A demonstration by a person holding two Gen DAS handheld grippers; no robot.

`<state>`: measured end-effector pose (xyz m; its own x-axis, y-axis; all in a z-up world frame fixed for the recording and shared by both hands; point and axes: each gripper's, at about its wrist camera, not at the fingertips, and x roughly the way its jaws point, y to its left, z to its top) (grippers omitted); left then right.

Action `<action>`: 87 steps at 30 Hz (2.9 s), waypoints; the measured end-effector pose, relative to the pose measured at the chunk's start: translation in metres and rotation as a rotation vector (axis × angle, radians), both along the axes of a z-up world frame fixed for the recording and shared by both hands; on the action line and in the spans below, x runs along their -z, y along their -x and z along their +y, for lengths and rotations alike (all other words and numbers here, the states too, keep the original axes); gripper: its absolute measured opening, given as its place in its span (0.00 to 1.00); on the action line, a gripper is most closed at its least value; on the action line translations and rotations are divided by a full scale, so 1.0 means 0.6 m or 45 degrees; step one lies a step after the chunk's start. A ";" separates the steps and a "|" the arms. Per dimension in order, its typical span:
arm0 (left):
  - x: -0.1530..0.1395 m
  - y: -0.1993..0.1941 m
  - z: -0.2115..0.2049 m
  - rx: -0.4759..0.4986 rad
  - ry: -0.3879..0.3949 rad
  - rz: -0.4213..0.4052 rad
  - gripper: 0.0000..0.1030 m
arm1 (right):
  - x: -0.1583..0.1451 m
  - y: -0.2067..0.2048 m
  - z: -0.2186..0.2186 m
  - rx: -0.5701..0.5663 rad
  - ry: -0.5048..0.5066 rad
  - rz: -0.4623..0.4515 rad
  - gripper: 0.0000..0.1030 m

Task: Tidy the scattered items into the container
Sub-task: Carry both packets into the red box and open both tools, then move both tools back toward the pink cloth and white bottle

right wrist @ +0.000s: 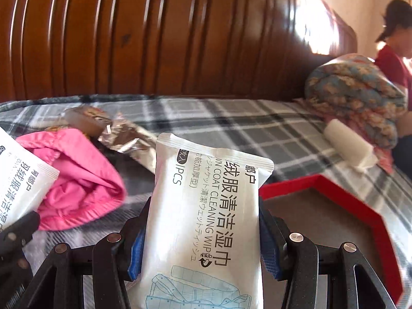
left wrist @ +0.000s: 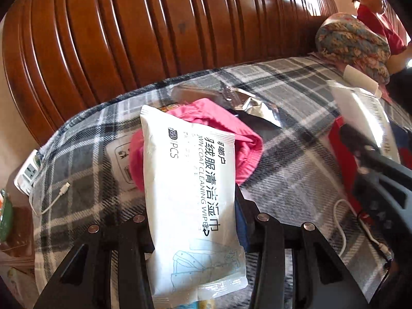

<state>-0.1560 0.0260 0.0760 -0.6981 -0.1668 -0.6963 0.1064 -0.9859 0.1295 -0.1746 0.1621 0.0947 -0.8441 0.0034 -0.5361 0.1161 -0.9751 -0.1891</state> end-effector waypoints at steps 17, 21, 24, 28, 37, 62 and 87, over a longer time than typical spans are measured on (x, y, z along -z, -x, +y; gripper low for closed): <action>-0.058 -0.002 0.338 0.356 0.039 0.109 0.45 | -0.050 -0.057 0.273 0.208 0.037 0.014 0.60; -0.054 0.009 0.385 0.401 -0.001 0.062 0.45 | -0.051 -0.062 0.314 0.228 0.090 0.035 0.60; -0.044 0.025 0.401 0.415 0.037 0.058 0.46 | -0.047 -0.056 0.328 0.219 0.149 0.022 0.60; -0.030 0.038 0.403 0.459 0.069 0.048 0.46 | -0.028 -0.042 0.326 0.215 0.133 -0.021 0.60; -0.010 0.053 0.398 0.466 0.109 0.038 0.50 | 0.009 -0.023 0.351 0.289 0.192 -0.104 0.60; -0.029 0.029 0.387 0.502 -0.029 0.087 1.00 | -0.008 -0.032 0.360 0.309 0.275 -0.047 1.00; -0.085 -0.031 0.241 0.278 0.028 0.097 1.00 | -0.048 -0.075 0.332 0.319 0.342 -0.085 1.00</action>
<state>-0.1376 0.1705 0.1271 -0.7697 -0.0202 -0.6381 -0.0992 -0.9836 0.1508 -0.1296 0.3611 0.1237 -0.7981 0.0574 -0.5998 -0.1293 -0.9886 0.0774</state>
